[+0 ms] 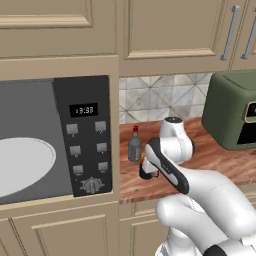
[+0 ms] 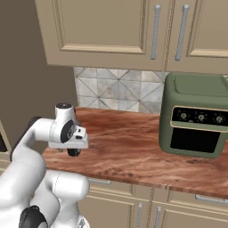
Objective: Place the microwavable item in the microwave. Then, close the microwave door and press the start button.
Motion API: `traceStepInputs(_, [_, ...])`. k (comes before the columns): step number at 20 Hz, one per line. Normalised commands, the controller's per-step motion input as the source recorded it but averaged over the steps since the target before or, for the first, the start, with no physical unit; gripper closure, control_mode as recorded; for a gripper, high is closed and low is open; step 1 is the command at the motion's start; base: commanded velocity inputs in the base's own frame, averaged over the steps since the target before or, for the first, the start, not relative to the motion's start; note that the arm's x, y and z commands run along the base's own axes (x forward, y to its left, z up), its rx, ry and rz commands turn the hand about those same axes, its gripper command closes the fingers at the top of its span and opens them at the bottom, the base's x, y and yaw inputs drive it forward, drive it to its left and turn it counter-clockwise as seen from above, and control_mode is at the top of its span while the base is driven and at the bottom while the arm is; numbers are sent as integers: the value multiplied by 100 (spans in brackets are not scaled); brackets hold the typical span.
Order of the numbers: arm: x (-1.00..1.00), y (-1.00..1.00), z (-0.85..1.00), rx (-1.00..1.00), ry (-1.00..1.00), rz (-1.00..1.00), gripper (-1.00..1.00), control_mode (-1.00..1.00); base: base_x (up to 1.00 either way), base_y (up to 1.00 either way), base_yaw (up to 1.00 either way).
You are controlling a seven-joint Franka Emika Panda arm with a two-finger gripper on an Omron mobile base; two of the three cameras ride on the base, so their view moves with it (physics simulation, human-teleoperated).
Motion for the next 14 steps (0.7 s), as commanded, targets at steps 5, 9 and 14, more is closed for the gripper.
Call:
traceStepInputs(5, [27,-6,-8,0,2,3,-100,-100,0,0,0])
traceStepInputs(9, [41,0,-36,0,2,7,-100,-100,0,0,0])
traceStepInputs(14, [23,0,-21,0,0,7,-100,-100,0,0,0])
